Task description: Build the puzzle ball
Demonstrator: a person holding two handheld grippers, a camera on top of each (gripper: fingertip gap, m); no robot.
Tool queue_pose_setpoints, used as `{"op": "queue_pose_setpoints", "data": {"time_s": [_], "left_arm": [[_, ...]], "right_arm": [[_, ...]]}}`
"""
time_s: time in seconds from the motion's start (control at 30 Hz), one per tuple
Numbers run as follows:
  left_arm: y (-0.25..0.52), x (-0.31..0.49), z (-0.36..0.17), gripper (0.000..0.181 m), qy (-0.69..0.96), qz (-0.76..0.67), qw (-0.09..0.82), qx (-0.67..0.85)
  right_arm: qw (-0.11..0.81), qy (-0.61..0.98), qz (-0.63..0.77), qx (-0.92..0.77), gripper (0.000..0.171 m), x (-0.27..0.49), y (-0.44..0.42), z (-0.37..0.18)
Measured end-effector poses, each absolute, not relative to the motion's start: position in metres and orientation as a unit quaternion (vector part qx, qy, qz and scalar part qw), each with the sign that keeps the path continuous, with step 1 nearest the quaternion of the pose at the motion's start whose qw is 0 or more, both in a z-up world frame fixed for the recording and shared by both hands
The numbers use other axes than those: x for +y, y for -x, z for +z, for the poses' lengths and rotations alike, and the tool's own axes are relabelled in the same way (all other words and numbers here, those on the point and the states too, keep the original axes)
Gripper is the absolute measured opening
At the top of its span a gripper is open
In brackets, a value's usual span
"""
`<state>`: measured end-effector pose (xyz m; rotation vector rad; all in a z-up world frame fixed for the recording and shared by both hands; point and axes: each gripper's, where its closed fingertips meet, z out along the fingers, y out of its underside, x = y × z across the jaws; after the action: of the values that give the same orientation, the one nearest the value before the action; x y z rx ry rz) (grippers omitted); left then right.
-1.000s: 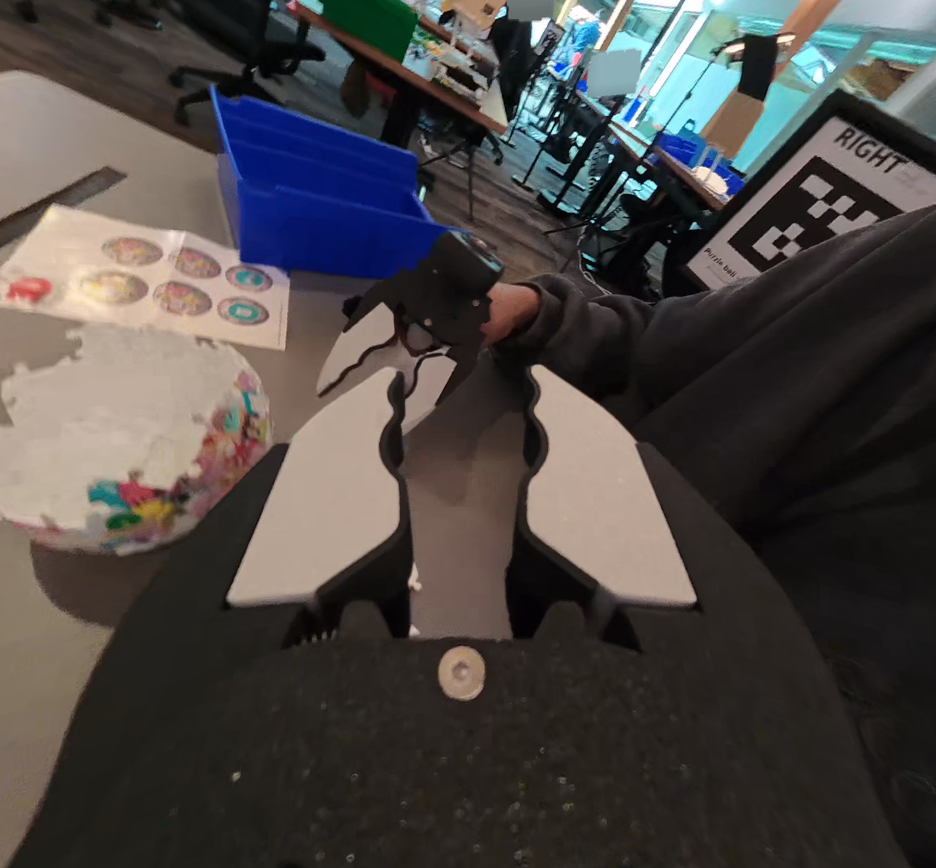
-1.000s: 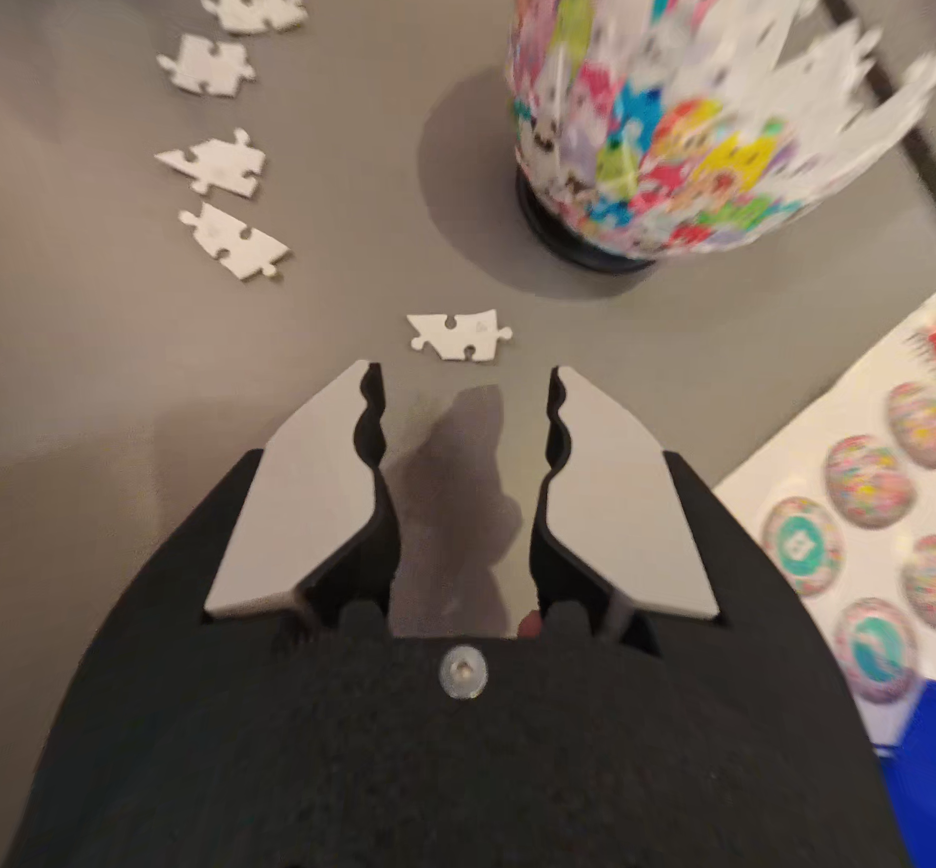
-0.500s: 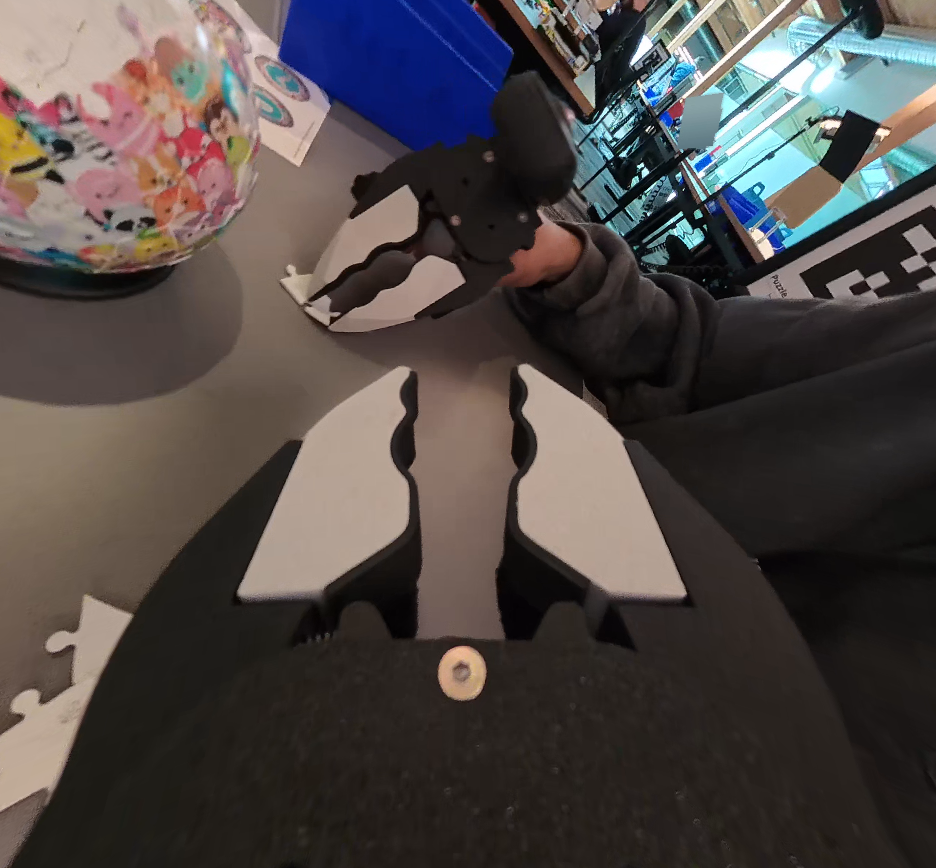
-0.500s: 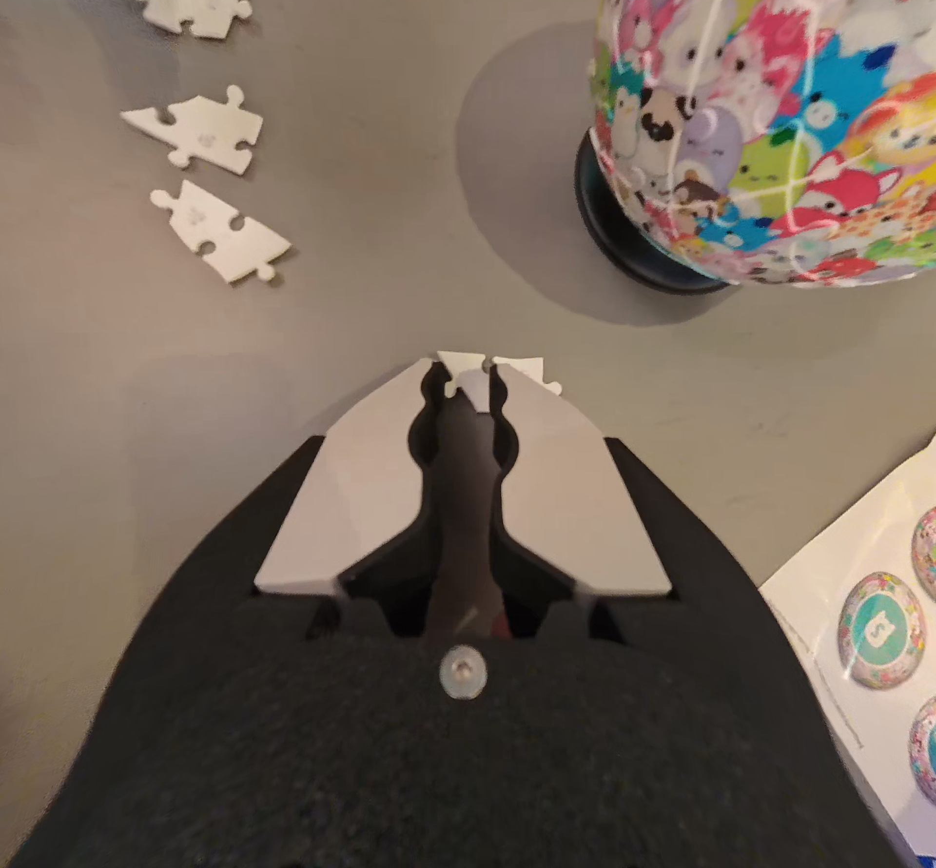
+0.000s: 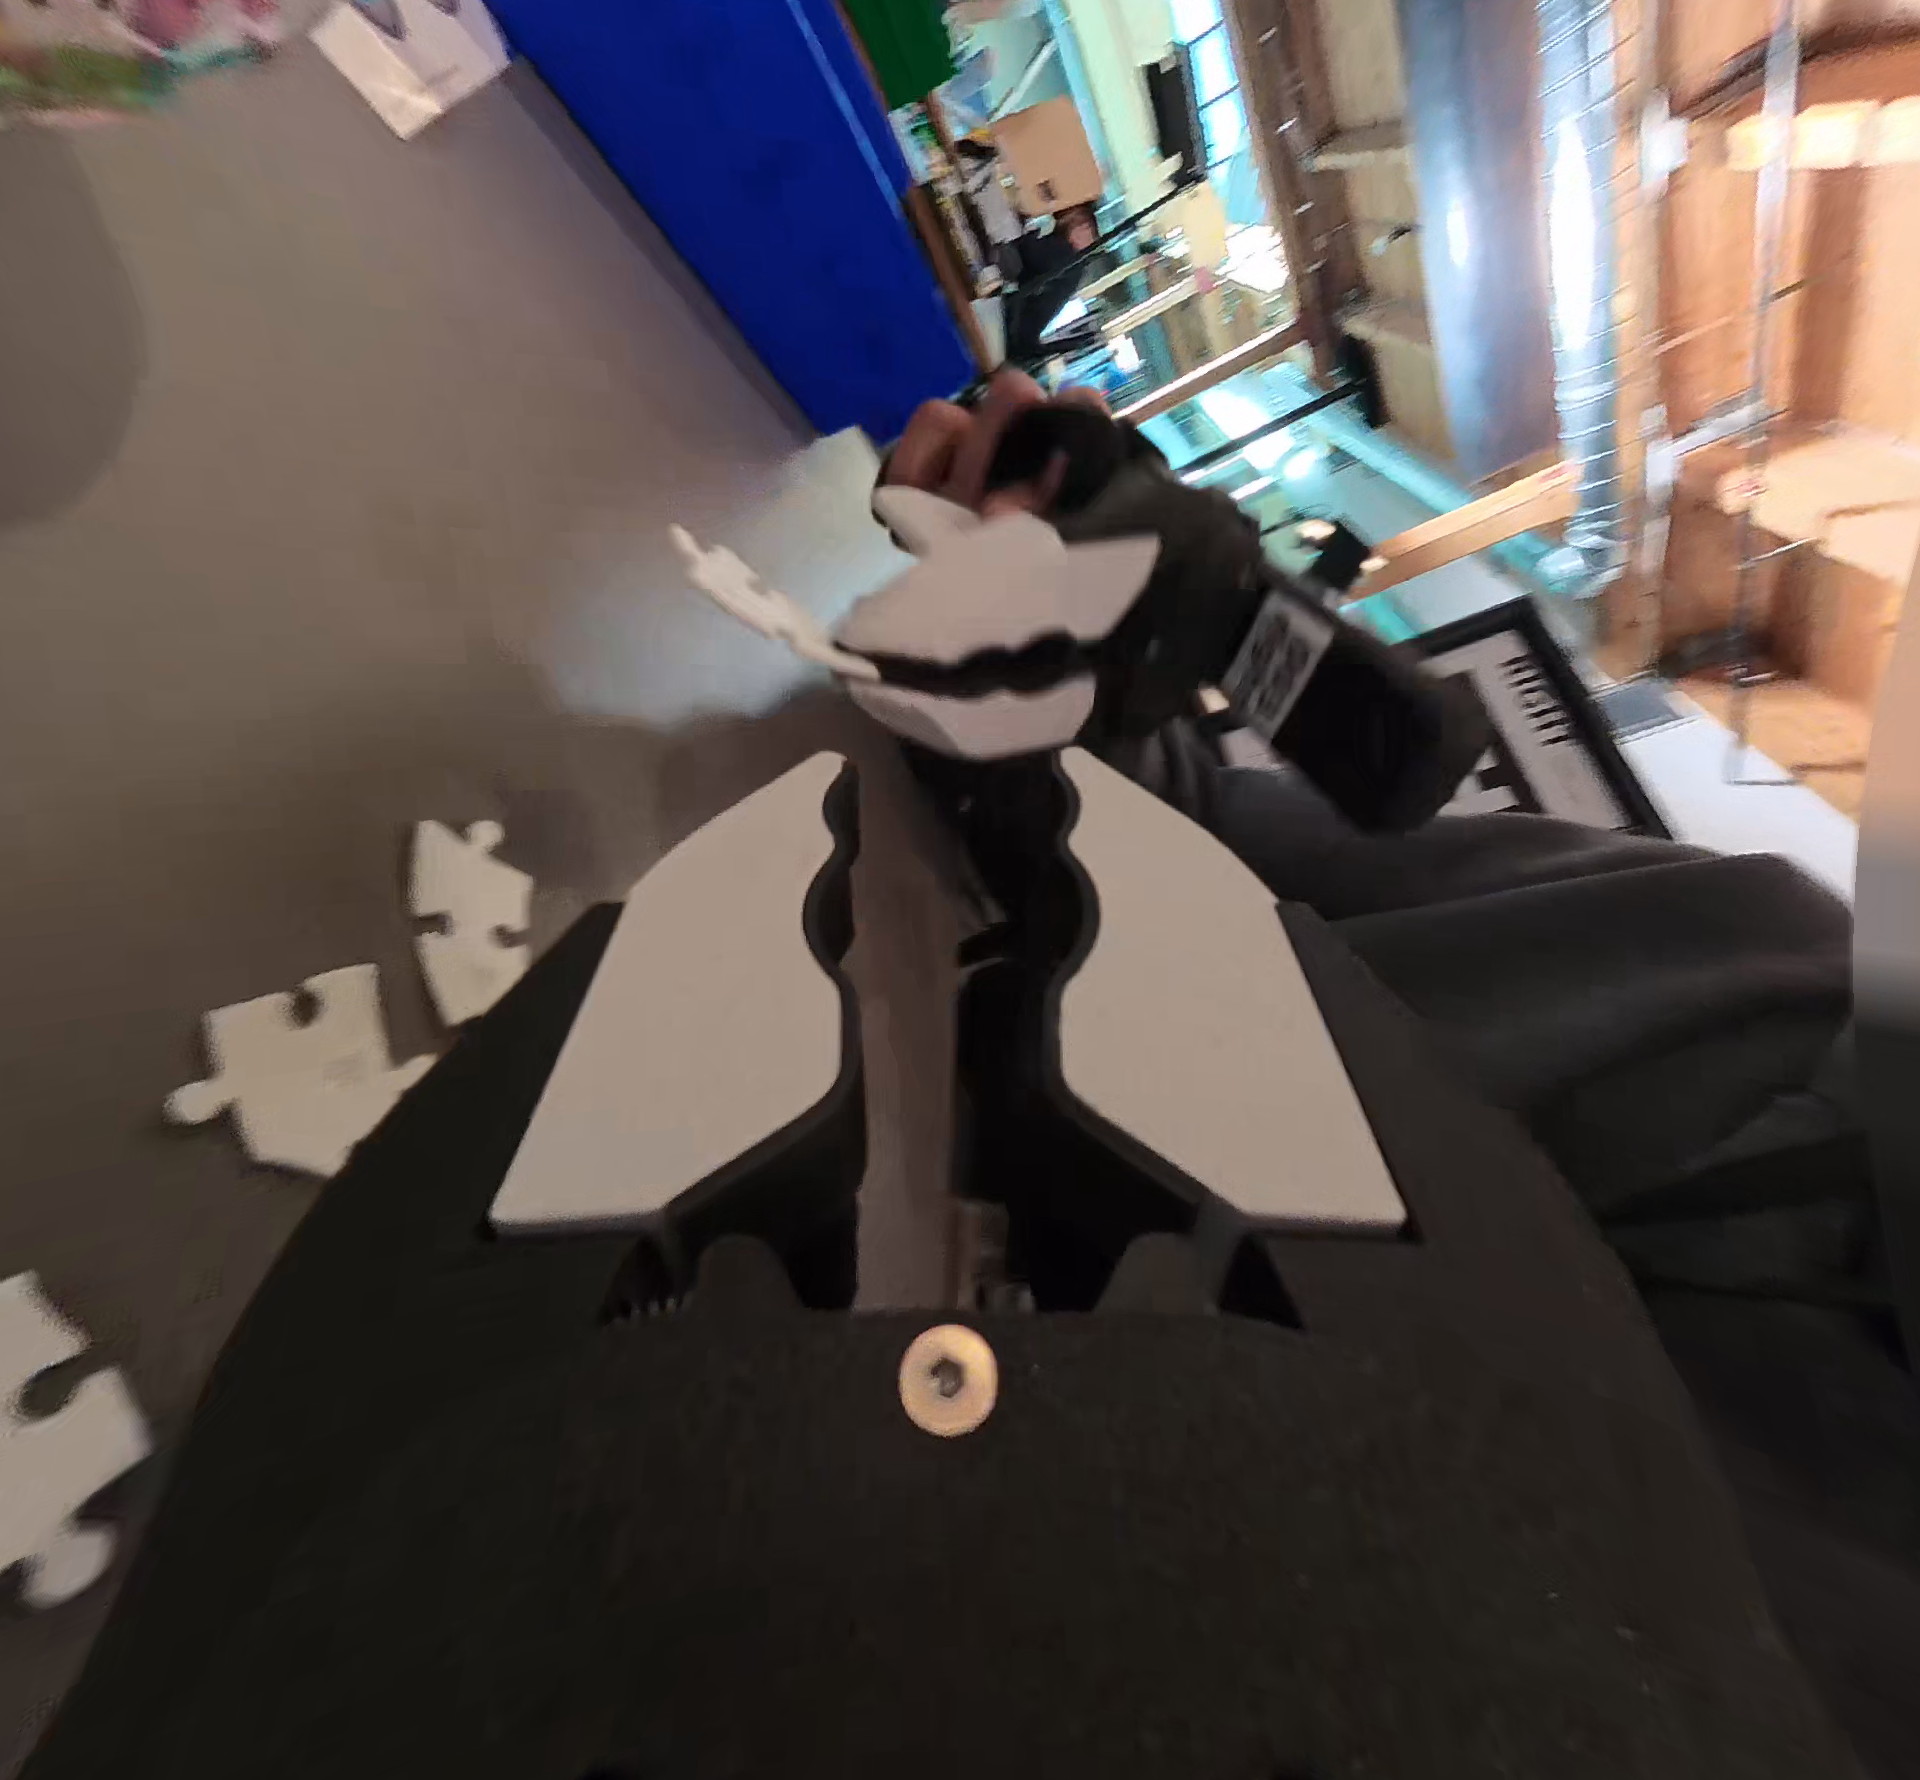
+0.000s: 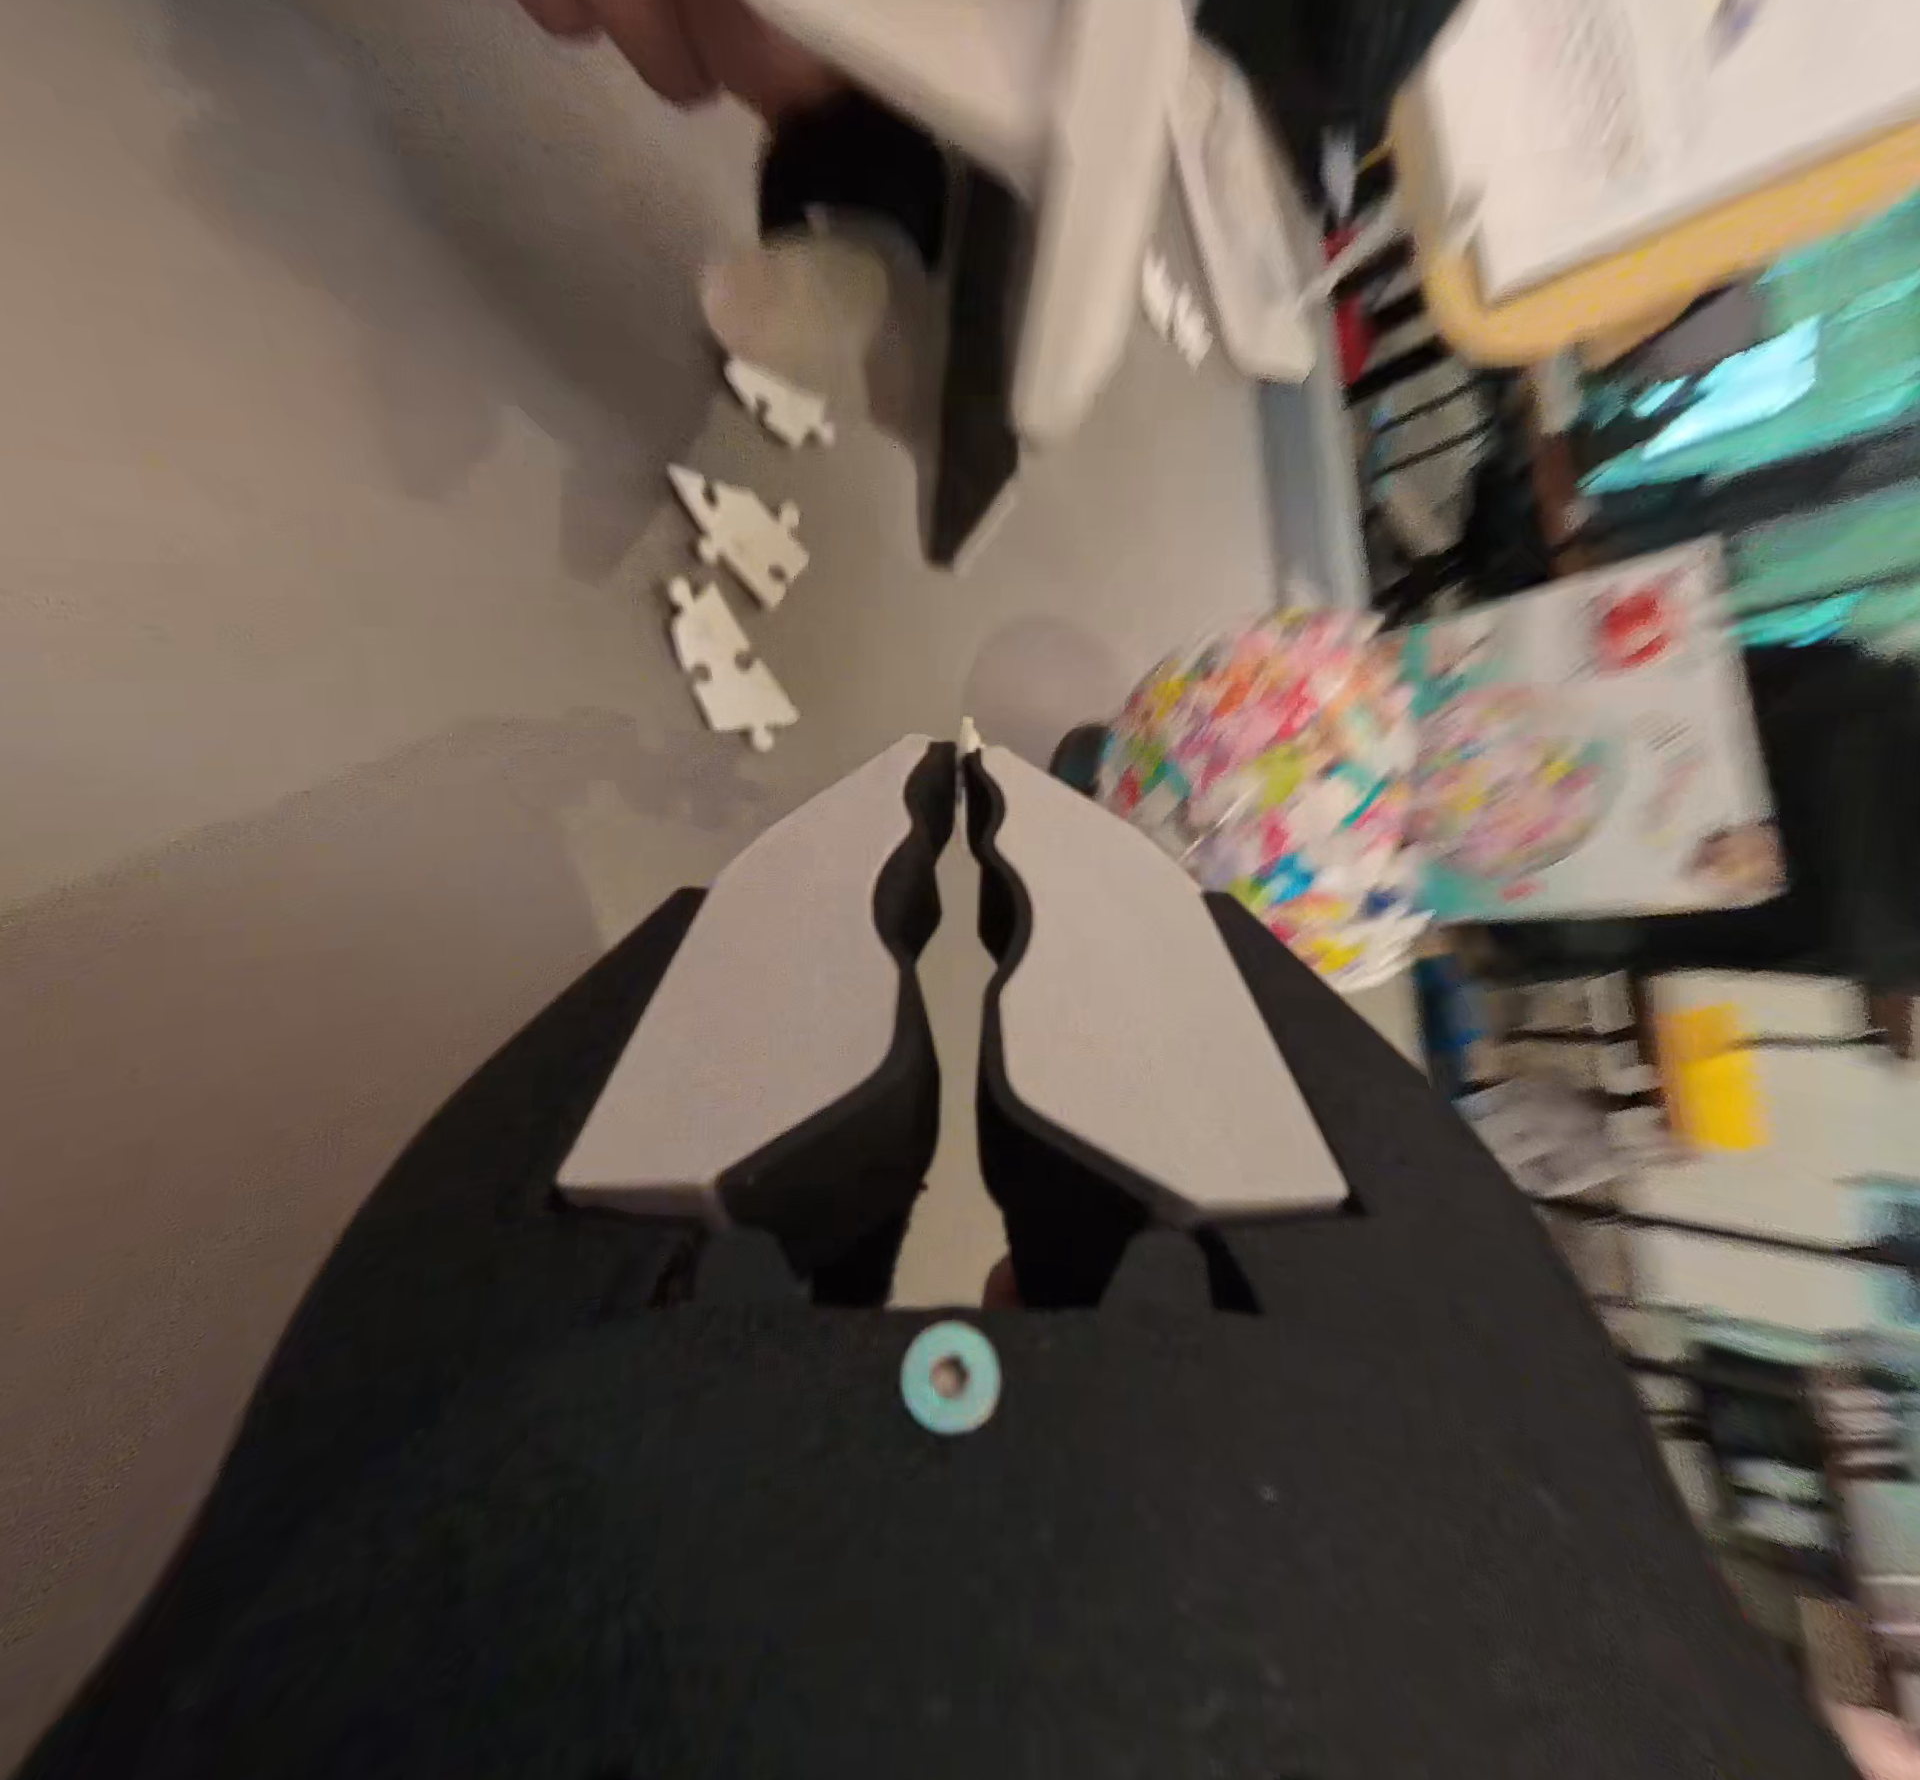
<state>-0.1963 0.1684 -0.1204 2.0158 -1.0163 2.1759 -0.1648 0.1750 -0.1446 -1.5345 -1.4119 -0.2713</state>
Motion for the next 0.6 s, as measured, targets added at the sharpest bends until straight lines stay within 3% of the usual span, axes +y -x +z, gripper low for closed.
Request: {"op": "queue_pose_setpoints", "data": {"time_s": [0.27,0.3,0.37,0.47,0.53,0.6], "left_arm": [[0.203,0.152,-0.100,0.032,-0.574,0.760,0.082,-0.295],[0.204,0.150,-0.099,0.012,-0.572,0.758,0.080,-0.303],[0.204,0.151,-0.101,0.003,-0.583,0.744,0.058,-0.322],[0.206,0.158,-0.098,0.002,-0.587,0.738,0.024,-0.334],[0.208,0.164,-0.097,0.002,-0.589,0.726,-0.020,-0.355],[0.209,0.168,-0.101,0.002,-0.597,0.687,-0.079,-0.408]], "right_arm": [[0.537,0.474,-0.227,-0.660,0.001,0.142,0.223,-0.108],[0.538,0.471,-0.235,-0.659,0.002,0.143,0.224,-0.107],[0.543,0.472,-0.230,-0.656,0.003,0.144,0.223,-0.108],[0.567,0.530,-0.143,-0.614,0.011,0.144,0.217,-0.108],[0.570,0.603,-0.013,-0.558,0.022,0.144,0.214,-0.105],[0.554,0.672,0.152,-0.468,0.017,0.150,0.212,-0.093]]}}
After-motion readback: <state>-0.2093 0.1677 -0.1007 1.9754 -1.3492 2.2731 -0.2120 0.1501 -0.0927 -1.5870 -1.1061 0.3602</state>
